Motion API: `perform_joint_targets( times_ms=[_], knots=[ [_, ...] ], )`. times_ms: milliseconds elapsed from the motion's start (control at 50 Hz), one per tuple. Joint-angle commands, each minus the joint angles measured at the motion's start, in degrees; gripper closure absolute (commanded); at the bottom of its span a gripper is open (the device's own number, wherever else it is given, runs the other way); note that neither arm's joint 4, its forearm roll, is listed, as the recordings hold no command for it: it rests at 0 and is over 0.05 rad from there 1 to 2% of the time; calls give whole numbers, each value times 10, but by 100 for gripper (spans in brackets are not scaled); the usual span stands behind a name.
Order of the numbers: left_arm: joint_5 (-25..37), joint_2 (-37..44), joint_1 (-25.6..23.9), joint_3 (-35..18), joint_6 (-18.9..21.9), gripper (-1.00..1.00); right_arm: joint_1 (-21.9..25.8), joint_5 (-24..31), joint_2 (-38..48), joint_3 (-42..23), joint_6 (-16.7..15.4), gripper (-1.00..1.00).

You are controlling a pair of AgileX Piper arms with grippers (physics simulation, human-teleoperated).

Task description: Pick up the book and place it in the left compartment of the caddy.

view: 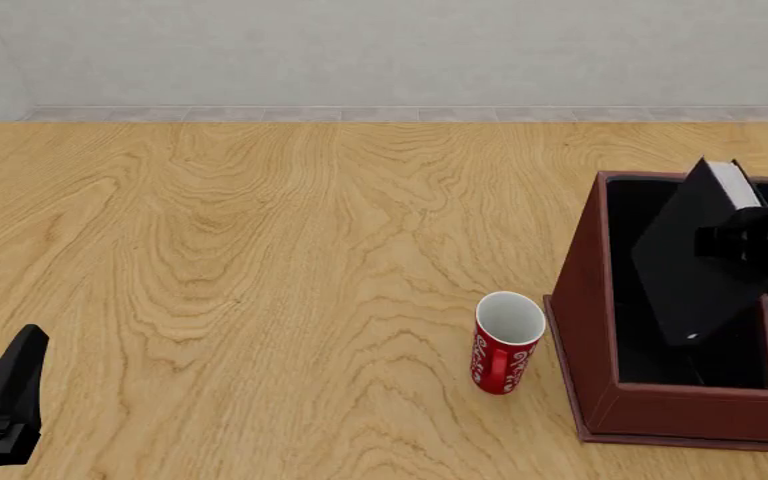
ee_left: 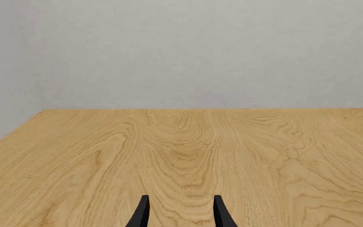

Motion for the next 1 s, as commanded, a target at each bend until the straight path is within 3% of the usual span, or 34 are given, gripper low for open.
perform_joint_targets(
  times_ms=[20, 1000],
  knots=[
    [0, 0, 0, 0, 0, -100, 1, -19, 7, 11, 14, 100],
    [0, 0, 0, 0, 0, -100, -4, -91, 47, 62, 18, 100]
  ],
)
